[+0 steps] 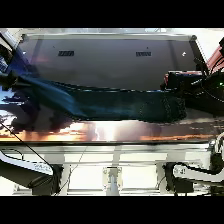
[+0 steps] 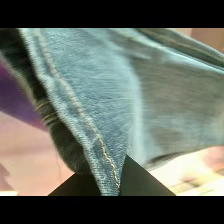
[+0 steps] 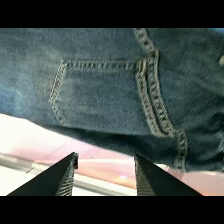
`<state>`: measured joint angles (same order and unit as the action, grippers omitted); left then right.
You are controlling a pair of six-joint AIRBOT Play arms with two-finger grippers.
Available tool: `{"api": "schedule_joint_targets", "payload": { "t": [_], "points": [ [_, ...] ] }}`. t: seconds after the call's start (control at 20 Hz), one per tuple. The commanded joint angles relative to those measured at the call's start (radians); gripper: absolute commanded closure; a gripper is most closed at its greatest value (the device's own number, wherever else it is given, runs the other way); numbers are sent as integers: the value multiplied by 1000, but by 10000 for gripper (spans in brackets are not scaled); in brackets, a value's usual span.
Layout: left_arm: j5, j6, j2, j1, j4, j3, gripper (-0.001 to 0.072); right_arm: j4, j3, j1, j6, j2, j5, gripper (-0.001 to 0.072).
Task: Fold the clothes and pants, and hang the long-sleeved shirts on hangers.
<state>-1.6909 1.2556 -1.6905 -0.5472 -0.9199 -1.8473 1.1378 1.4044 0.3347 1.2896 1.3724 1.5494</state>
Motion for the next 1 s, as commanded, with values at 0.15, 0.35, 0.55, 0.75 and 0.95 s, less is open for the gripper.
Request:
{"api": "schedule_joint_targets", "payload": {
  "t": [0.15,0.35,0.55,0.75,0.95],
  "points": [
    [1,130,58,374,-111,-98,686,16,1,-1,-28,0,-103,303],
    [28,216,37,627,-153,-106,685,24,1,-1,-72,0,-124,304],
    [126,264,-23,826,-143,-107,685,24,1,-1,-77,5,-128,304],
    [193,299,-119,955,-143,-107,684,27,1,-1,-80,5,-128,303],
    [198,362,-219,991,-118,-107,683,28,1,-1,-80,5,-125,304]
  ]
}}
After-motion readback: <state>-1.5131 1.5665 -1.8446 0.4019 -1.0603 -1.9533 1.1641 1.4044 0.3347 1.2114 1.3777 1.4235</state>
